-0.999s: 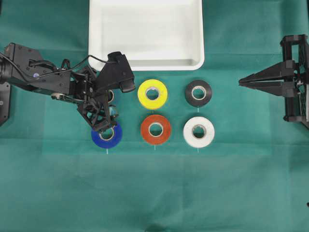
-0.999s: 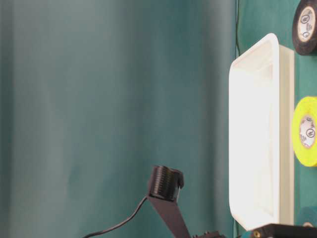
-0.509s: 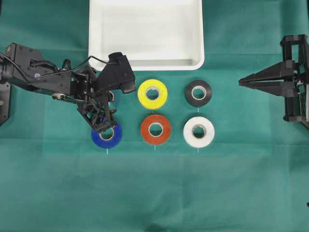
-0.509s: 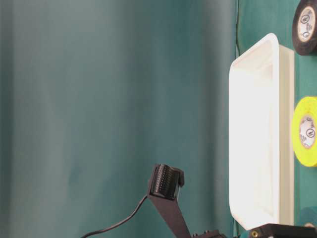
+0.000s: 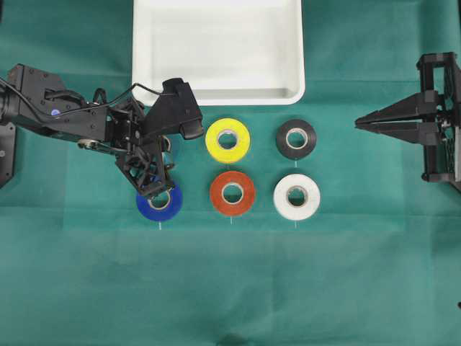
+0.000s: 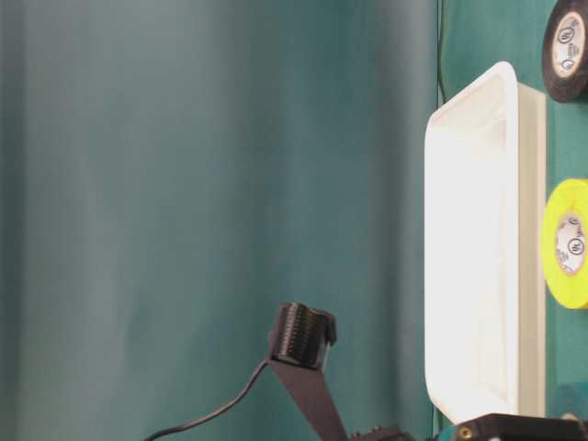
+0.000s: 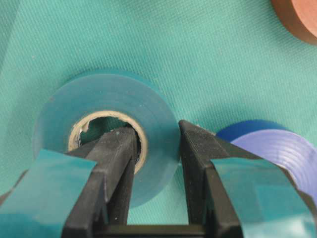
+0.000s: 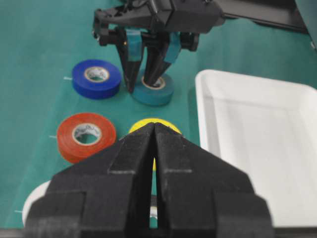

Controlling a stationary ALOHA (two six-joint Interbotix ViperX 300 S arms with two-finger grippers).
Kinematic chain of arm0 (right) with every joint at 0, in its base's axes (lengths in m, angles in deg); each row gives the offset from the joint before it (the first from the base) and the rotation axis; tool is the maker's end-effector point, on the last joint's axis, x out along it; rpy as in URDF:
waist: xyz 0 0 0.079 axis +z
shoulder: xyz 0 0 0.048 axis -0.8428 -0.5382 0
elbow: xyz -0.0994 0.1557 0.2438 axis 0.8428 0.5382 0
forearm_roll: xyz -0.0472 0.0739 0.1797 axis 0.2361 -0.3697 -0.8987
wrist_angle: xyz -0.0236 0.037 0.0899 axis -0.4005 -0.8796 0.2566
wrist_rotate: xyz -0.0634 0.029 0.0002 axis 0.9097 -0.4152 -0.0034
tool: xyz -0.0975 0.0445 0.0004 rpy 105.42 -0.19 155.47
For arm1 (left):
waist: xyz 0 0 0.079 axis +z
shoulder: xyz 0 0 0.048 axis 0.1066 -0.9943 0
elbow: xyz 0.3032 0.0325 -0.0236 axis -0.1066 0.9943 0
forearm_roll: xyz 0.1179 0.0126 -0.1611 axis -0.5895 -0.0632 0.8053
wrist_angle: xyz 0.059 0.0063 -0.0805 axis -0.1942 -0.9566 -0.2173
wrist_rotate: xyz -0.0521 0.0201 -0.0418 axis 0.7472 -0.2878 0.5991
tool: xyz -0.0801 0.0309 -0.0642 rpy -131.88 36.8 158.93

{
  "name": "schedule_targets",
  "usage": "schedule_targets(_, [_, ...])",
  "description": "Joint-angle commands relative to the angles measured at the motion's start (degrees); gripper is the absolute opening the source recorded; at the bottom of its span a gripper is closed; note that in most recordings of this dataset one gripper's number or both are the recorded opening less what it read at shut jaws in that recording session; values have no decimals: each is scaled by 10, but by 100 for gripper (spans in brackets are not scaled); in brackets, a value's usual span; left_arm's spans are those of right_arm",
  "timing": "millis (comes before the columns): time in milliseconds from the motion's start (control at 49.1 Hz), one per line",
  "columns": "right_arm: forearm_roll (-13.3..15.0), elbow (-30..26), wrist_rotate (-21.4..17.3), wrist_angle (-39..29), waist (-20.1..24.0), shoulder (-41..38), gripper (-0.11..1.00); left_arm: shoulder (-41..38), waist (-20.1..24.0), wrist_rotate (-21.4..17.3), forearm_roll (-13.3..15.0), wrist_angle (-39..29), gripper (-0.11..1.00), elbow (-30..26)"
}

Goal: Place the tape from the fixed location into the white case.
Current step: 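Spread the left gripper fingers inside the hole to grip the roll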

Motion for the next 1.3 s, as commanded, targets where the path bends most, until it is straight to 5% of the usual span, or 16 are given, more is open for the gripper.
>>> schedule_targets(0, [0, -15, 1, 5, 0, -2, 0, 25, -2, -1, -2, -10, 23, -16])
schedule_targets(1284, [0, -15, 1, 5, 0, -5, 0, 171, -15, -26, -13, -288, 22, -162])
